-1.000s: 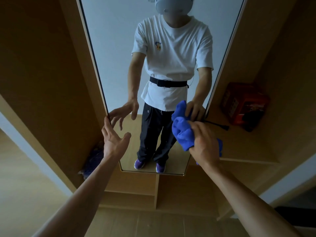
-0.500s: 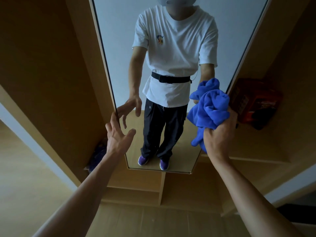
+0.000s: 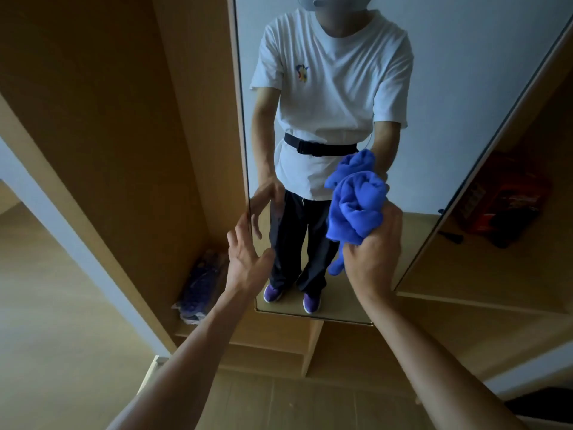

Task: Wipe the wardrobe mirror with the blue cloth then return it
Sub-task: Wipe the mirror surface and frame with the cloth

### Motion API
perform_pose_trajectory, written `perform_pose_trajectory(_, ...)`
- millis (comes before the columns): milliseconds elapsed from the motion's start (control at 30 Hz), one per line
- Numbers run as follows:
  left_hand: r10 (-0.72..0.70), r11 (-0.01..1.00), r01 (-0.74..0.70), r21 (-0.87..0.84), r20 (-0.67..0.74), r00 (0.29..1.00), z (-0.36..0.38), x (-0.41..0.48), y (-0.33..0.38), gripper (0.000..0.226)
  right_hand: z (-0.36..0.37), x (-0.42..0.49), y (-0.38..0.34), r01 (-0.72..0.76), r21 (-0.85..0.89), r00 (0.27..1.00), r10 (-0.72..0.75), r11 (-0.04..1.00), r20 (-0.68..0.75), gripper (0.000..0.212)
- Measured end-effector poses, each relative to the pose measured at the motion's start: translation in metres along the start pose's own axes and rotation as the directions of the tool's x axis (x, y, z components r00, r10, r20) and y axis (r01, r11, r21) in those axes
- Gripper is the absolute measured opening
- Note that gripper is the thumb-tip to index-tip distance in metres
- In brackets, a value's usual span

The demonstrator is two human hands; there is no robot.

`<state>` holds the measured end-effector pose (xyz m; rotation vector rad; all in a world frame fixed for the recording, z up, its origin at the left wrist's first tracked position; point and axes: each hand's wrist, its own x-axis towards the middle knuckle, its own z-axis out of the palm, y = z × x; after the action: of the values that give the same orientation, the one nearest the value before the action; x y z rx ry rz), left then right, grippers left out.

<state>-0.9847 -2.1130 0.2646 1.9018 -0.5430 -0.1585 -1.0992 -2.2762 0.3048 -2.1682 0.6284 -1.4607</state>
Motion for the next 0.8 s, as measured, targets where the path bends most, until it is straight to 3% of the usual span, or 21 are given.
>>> perform_pose_trajectory(133, -0.037, 0.999, 0.036, 0.018, 0.053, 0.998, -0.008, 0.002, -0.001, 0.093, 0.036, -0.014, -0.028, 0.092, -0.065, 0.996, -0.09, 0.994, 0.022, 0.051)
perform_pose_trajectory(233, -0.054, 0.999, 0.053, 0.003, 0.087, 0.995, -0.013, 0.002, 0.002, 0.095, 0.059, -0.019, -0.049, 0.193, -0.086, 0.979, -0.187, 0.977, 0.079, 0.046)
perform_pose_trajectory(400, -0.095, 0.986, 0.113, -0.12, 0.15, 0.984, -0.029, 0.003, 0.004, 0.041, 0.079, -0.022, -0.078, 0.386, -0.216, 0.883, -0.292, 0.897, 0.367, 0.049)
perform_pose_trajectory(433, -0.083, 0.986, 0.105, -0.129, 0.166, 0.983, -0.033, 0.005, 0.003, 0.039, 0.077, -0.02, -0.08, 0.436, -0.243, 0.857, -0.318, 0.867, 0.405, 0.05)
perform_pose_trajectory(600, -0.036, 0.978, 0.095, -0.184, 0.3, 0.953, -0.05, 0.009, -0.006, 0.076, 0.055, -0.001, -0.076, 0.627, -0.296, 0.734, -0.42, 0.721, 0.533, 0.047)
perform_pose_trajectory(667, -0.028, 0.972, 0.102, -0.211, 0.328, 0.944, -0.048, 0.01, -0.011, 0.078, 0.052, 0.002, -0.077, 0.664, -0.318, 0.703, -0.418, 0.677, 0.576, 0.053)
perform_pose_trajectory(800, -0.007, 0.969, 0.086, -0.232, 0.321, 0.947, -0.044, 0.017, -0.018, 0.08, 0.057, -0.011, -0.073, 0.663, -0.379, 0.712, -0.389, 0.645, 0.584, 0.052)
